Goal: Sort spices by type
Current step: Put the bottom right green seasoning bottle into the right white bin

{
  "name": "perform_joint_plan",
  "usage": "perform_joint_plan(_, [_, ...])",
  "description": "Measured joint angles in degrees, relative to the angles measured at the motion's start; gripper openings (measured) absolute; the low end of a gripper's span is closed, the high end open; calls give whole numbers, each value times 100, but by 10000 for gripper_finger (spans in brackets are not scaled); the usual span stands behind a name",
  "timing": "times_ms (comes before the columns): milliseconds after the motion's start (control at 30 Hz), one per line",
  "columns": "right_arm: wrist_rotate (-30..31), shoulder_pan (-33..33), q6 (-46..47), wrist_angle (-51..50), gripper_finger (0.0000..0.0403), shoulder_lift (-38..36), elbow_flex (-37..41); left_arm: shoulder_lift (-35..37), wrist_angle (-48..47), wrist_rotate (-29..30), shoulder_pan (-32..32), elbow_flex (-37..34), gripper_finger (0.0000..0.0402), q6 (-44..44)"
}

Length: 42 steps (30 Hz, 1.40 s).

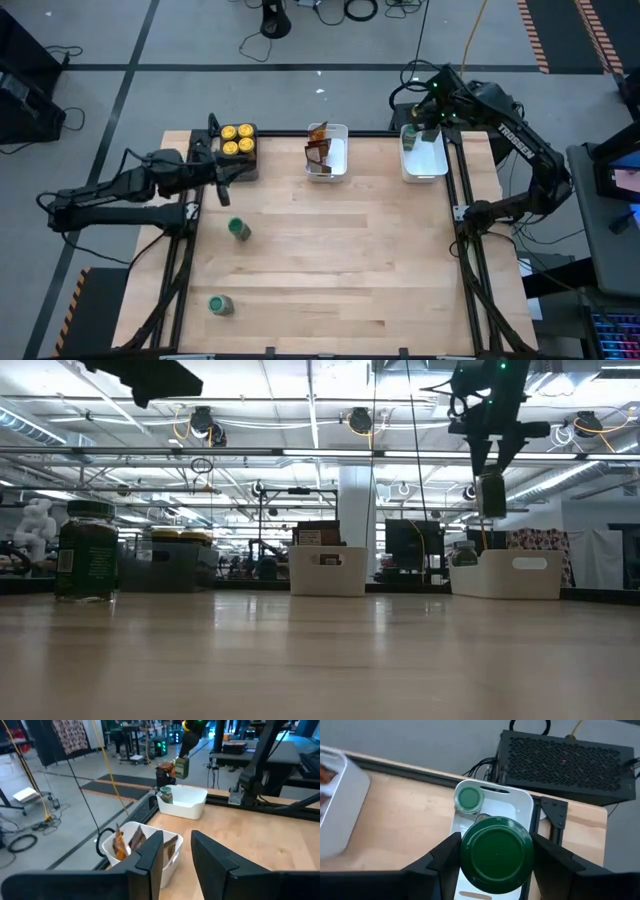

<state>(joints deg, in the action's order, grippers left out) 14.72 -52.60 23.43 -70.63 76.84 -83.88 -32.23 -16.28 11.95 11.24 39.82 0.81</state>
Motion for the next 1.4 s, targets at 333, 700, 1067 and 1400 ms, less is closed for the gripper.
perform_joint_plan(333, [112, -146, 290, -25, 188, 16, 7, 567, 515, -214, 496, -743, 105, -44])
perform_joint_plan(700, [353, -145, 191, 216, 188, 402, 114, 591, 551, -580, 684, -792, 105, -49])
perform_joint_plan(1067, [325, -381, -826, 1131, 189, 450, 1012, 591, 505, -597, 680, -792, 105, -204])
perform_joint_plan(1400, [-107, -746, -940, 2395, 190, 448, 1919, 591, 509, -599, 680, -792, 105, -497])
